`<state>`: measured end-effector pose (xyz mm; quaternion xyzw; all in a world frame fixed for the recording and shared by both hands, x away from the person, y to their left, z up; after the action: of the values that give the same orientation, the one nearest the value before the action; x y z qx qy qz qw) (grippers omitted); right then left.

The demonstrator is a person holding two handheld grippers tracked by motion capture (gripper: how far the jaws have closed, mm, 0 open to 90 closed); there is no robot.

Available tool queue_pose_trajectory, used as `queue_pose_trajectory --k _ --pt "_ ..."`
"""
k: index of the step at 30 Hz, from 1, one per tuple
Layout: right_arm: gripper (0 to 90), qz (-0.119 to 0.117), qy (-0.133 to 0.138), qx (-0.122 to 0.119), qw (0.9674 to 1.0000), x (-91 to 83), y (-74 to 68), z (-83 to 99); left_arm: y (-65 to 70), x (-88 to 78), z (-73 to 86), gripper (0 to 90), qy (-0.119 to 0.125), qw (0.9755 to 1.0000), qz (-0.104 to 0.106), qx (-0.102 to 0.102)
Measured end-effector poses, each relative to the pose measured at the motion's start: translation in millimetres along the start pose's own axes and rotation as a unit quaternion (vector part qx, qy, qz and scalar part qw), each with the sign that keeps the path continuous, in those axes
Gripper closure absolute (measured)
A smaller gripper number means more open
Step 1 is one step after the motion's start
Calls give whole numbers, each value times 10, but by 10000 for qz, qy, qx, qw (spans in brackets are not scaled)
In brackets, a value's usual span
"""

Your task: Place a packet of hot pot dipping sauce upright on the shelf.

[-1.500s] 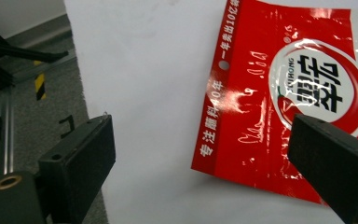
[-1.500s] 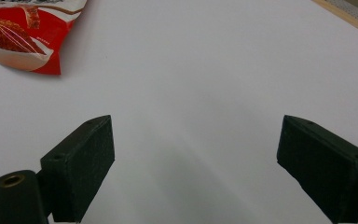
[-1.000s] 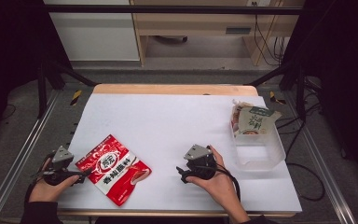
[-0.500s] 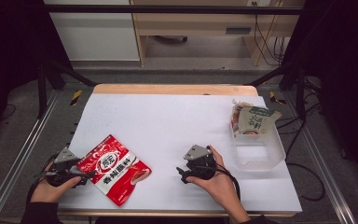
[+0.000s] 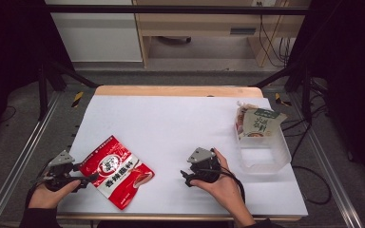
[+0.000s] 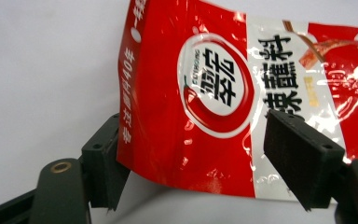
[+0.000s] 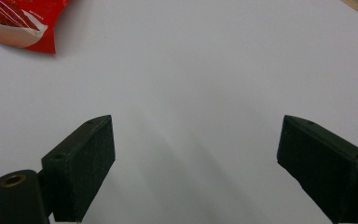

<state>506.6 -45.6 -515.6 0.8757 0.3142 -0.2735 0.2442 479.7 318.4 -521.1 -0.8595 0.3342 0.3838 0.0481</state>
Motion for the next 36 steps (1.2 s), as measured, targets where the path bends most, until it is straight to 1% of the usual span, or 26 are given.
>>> queue_pose_trajectory --k 3,4,5,6,7,9,13,14,15,16,20,21,23,24,27,29,35,36 --pt "117 -1 -4 -7 10000 -1 -1 2 -12 20 26 307 -88 10000 -7 -34" --pt "117 -7 6 -9 10000 1 -4 0 -16 18 24 360 -90 10000 -27 -32" --pt "117 -7 6 -9 10000 1 -4 0 -15 14 19 360 -76 10000 -7 -46" --pt "118 -6 8 -13 10000 2 -4 0 -20 3 7 380 -41 10000 -10 -49" --pt "118 -5 3 -23 10000 5 -6 1 -23 -1 2 428 -29 10000 -17 -47" --pt "118 -12 -5 -29 10000 7 -11 2 -22 3 11 486 -64 10000 22 -50" --pt "118 -15 -19 -55 10000 12 -16 4 -58 14 24 567 -126 9999 -39 -98" --pt "118 -14 -21 -64 10000 12 -17 5 -66 17 25 588 -141 9998 -47 -95" --pt "118 -8 -26 -60 10000 14 -17 6 -80 20 26 612 -171 9998 -98 -69" --pt "118 -7 -33 -62 10000 16 -17 8 -92 20 24 642 -192 9997 -159 -58" --pt "118 -7 -65 -91 9999 25 -28 14 -137 40 28 776 -280 9992 -256 -88" --pt "118 -7 -65 -91 9999 25 -28 14 -150 46 31 776 -303 9991 -279 -92" --pt "118 -19 -61 -106 9999 29 -34 15 -173 50 31 821 -328 9989 -308 -128" --pt "118 -17 -62 -110 9999 30 -35 15 -180 41 28 832 -345 9990 -259 -135" --pt "118 -18 -72 -116 9999 33 -36 18 -166 29 6 879 -294 9992 -233 -151" --pt "117 -18 -76 -116 9999 34 -36 19 -152 22 -16 900 -269 9993 -239 -89" --pt "117 -2 -84 -129 9999 35 -35 21 -134 14 -64 900 -218 9993 -319 2" --pt "117 4 -89 -128 9999 36 -35 22 -137 11 -77 900 -204 9992 -333 50"
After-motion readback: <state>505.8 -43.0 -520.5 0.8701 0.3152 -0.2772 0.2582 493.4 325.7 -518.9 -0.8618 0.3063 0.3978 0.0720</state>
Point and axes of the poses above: each handheld gripper's, and its own axes: x roughly forward along the jaws, z roughly out of its underside, y roughly to its right, the point moved 9 cm from there along x, roughly forward along the jaws, and after that the axes turned 5 degrees about z, right-handed, at the moved point
